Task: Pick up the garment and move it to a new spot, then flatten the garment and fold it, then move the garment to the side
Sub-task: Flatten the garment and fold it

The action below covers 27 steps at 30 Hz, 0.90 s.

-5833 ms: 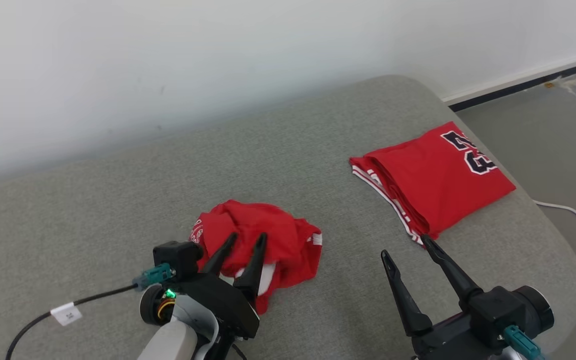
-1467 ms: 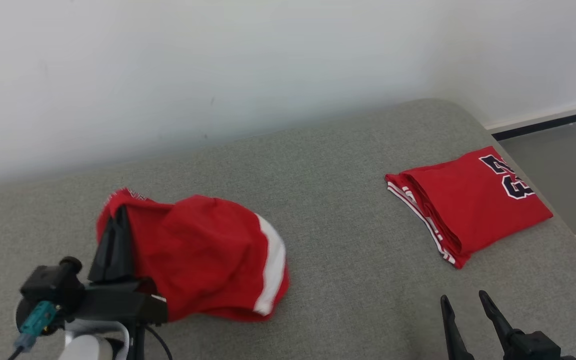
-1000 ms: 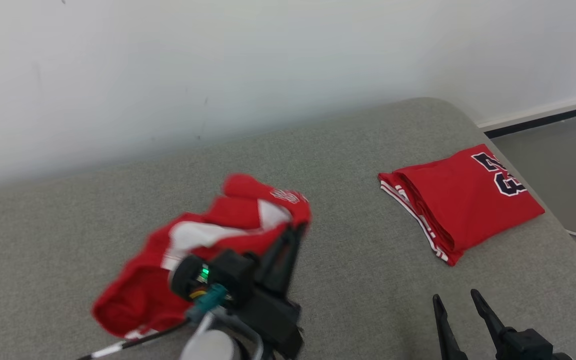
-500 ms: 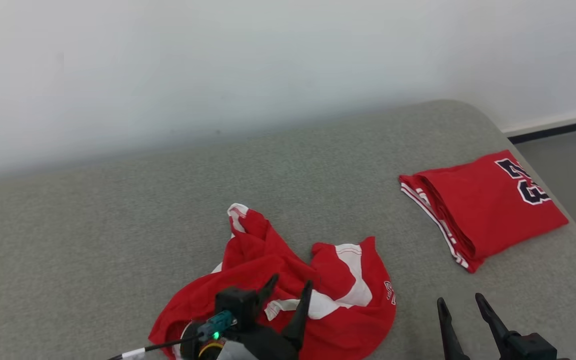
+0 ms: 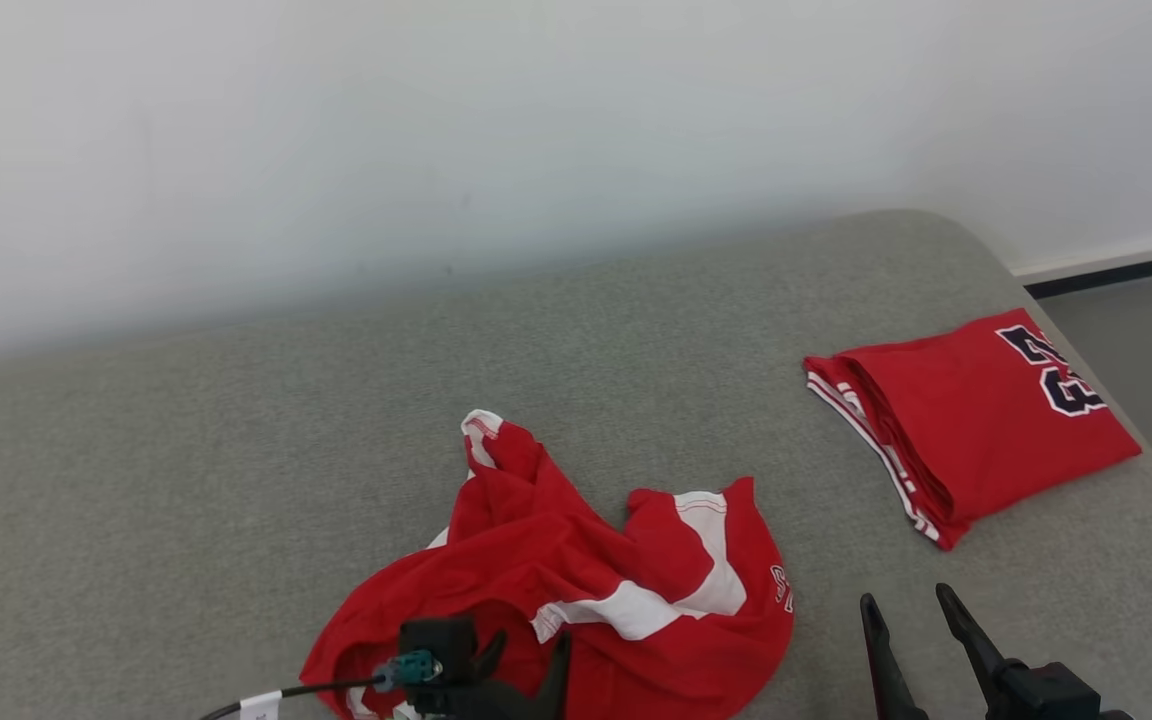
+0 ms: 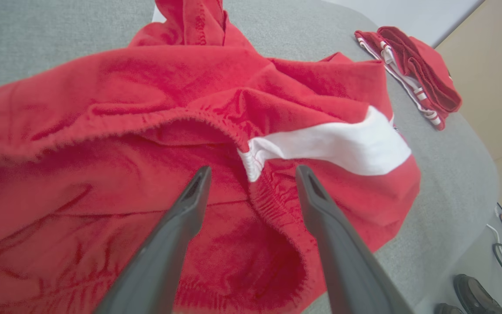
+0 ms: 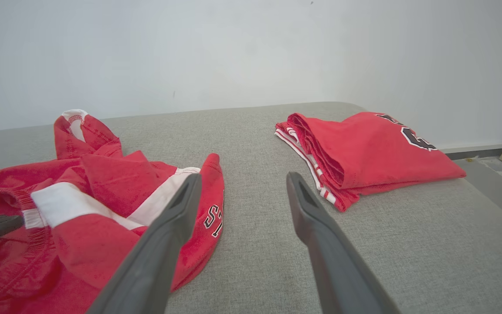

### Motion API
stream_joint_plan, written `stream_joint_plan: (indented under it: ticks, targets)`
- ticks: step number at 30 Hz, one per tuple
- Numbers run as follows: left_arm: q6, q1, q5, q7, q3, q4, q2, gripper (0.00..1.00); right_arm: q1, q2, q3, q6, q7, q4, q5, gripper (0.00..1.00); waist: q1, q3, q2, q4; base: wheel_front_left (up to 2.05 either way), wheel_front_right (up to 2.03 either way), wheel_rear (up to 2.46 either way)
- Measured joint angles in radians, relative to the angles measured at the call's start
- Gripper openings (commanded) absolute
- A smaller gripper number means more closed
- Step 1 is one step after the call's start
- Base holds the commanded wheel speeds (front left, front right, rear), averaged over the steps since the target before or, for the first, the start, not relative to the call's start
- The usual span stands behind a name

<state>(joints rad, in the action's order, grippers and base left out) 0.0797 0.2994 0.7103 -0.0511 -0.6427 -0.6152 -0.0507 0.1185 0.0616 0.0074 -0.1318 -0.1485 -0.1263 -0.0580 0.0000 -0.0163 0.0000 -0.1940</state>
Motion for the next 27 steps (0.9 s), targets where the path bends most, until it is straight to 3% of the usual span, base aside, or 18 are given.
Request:
stream_joint_plan:
  ticks: [6, 8, 9, 18, 23, 27]
  targets:
    - [0.01, 0.046, 0.026, 0.001, 0.014, -0.078, 0.001, 1.0, -0.007, 0.002, -0.002, 0.0, 0.0, 0.004, 0.001, 1.0, 0.0, 0.013, 0.0, -0.042, 0.0, 0.0, 0.0]
    - [0.007, 0.058, 0.031, 0.0, 0.013, -0.097, 0.0, 0.13, -0.007, 0.002, -0.004, 0.0, 0.0, 0.006, 0.002, 1.0, 0.0, 0.018, 0.0, -0.052, 0.0, 0.0, 0.0]
    - [0.002, 0.062, 0.033, 0.0, 0.012, -0.104, 0.001, 0.0, -0.007, 0.002, -0.004, 0.0, 0.0, 0.006, 0.003, 1.0, 0.0, 0.021, 0.0, -0.055, 0.0, 0.0, 0.0]
    - [-0.038, 0.048, 0.067, -0.055, 0.027, -0.09, -0.011, 0.0, -0.003, 0.008, -0.016, 0.0, 0.008, 0.015, 0.01, 1.0, 0.0, 0.02, 0.0, -0.014, 0.0, 0.0, 0.0]
    - [-0.045, -0.028, 0.086, -0.06, 0.035, 0.002, -0.049, 0.0, 0.003, 0.029, -0.018, 0.0, 0.036, 0.026, 0.015, 1.0, 0.0, 0.011, 0.0, 0.034, 0.0, 0.0, 0.0]
    - [-0.03, -0.097, 0.091, -0.029, 0.027, 0.107, -0.091, 0.0, -0.016, 0.058, -0.022, 0.0, 0.119, 0.043, 0.012, 1.0, 0.0, 0.003, 0.0, 0.078, 0.0, 0.0, 0.0]
